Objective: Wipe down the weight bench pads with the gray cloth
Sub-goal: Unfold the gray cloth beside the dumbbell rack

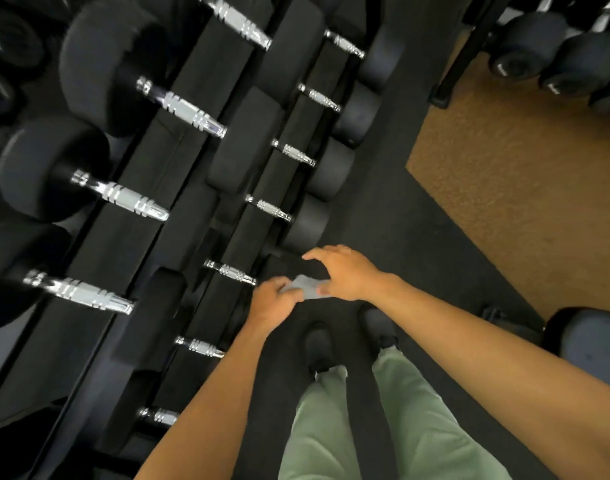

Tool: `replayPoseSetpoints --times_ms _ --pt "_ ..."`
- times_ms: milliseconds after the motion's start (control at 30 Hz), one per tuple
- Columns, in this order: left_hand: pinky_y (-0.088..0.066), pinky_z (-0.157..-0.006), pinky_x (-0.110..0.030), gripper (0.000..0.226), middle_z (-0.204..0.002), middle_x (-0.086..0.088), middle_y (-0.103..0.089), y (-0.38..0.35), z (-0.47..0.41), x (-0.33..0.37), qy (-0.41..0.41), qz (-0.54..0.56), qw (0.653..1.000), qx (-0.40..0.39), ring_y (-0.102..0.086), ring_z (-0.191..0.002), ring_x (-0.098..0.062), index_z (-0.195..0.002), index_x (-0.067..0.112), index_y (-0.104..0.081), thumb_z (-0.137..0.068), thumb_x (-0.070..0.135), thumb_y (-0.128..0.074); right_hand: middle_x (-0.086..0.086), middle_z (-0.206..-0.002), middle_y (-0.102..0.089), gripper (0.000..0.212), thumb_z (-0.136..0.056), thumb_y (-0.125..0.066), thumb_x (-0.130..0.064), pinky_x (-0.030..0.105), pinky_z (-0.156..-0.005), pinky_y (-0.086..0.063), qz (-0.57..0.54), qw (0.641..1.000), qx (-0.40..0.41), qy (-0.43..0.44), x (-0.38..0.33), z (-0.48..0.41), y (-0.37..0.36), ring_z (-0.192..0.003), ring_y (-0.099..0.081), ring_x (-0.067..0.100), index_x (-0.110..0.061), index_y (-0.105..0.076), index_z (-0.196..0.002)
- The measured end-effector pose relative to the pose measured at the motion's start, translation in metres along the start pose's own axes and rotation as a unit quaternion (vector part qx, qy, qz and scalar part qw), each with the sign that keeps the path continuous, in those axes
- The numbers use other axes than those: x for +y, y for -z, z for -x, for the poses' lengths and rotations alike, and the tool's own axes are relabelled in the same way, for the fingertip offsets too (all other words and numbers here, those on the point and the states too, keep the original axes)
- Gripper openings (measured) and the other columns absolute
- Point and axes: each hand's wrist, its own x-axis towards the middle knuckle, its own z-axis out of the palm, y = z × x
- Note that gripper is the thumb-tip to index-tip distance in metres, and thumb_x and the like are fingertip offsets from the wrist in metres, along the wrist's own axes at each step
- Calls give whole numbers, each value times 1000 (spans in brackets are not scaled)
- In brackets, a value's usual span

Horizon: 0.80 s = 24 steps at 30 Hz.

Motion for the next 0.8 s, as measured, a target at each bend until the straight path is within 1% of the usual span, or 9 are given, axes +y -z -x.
replayPoseSetpoints --times_ms 100,200,300,367,400,500,600,700,800 --pt "-33 -63 -35 25 -63 6 -45 1 43 56 -72 -22 995 -63 -43 -64 -9 -65 8 -53 -72 18 -75 -1 -148 -50 90 -79 -84 -34 38 -105 -42 11 1000 -3 0 1 45 26 -134 -42 23 -35 -36 -154" --pt "-37 -59 -23 22 -59 9 -50 4 91 114 -157 -67 977 -127 -45 -61 -5 -62 17 -62 -78 9 -73 -7 -142 -57 92 -72 -89 -42 39 -103 -46 -36 999 -20 -10 11 100 56 -127 -53 21 -37 -41 -150" --pt "-48 -68 -27 14 -74 -4 -68 1 133 161 -221 -103 946 -213 -59 -72 -6 -76 16 -76 -81 5 -70 -15 -115 -70 64 -72 -89 -44 36 -92 -53 -116 992 -35 -21 27 166 78 -106 -64 12 -37 -61 -129" --pt "-52 -70 -27 18 -83 -6 -74 -7 158 189 -245 -118 928 -254 -66 -78 -10 -83 15 -79 -80 1 -68 -13 -95 -72 42 -71 -86 -55 40 -81 -57 -140 990 -13 -30 40 210 81 -90 -67 13 -35 -70 -105" --pt "-53 -70 -26 20 -86 -6 -75 -14 168 202 -254 -123 922 -267 -68 -80 -11 -85 14 -79 -81 -1 -67 -11 -86 -71 41 -70 -83 -63 43 -75 -55 -151 988 2 -37 48 230 80 -80 -66 16 -32 -71 -95" --pt "-53 -71 -27 21 -88 -7 -75 -46 199 234 -263 -138 912 -284 -69 -82 -12 -88 15 -79 -86 -3 -69 2 -73 -59 55 -71 -73 -75 41 -61 -41 -218 972 60 -59 75 290 71 -63 -50 19 -21 -67 -77" --pt "-60 -76 -31 17 -97 -2 -79 -90 222 255 -252 -151 914 -281 -76 -91 -12 -96 24 -80 -88 9 -76 13 -71 -47 70 -79 -71 -72 35 -57 -32 -296 944 120 -77 102 349 63 -60 -39 21 -3 -62 -79" --pt "-61 -76 -29 20 -101 6 -81 -145 249 270 -272 -169 908 -269 -77 -96 -10 -106 28 -78 -88 18 -81 0 -55 -41 61 -88 -72 -57 28 -51 -24 -347 914 179 -111 134 410 51 -52 -32 15 4 -68 -85" --pt "-57 -74 -27 21 -100 9 -79 -208 275 277 -288 -199 906 -238 -74 -95 -10 -109 31 -74 -90 34 -80 -6 -48 -45 54 -90 -74 -49 28 -49 -26 -366 889 238 -139 168 464 34 -45 -34 11 1 -63 -72"
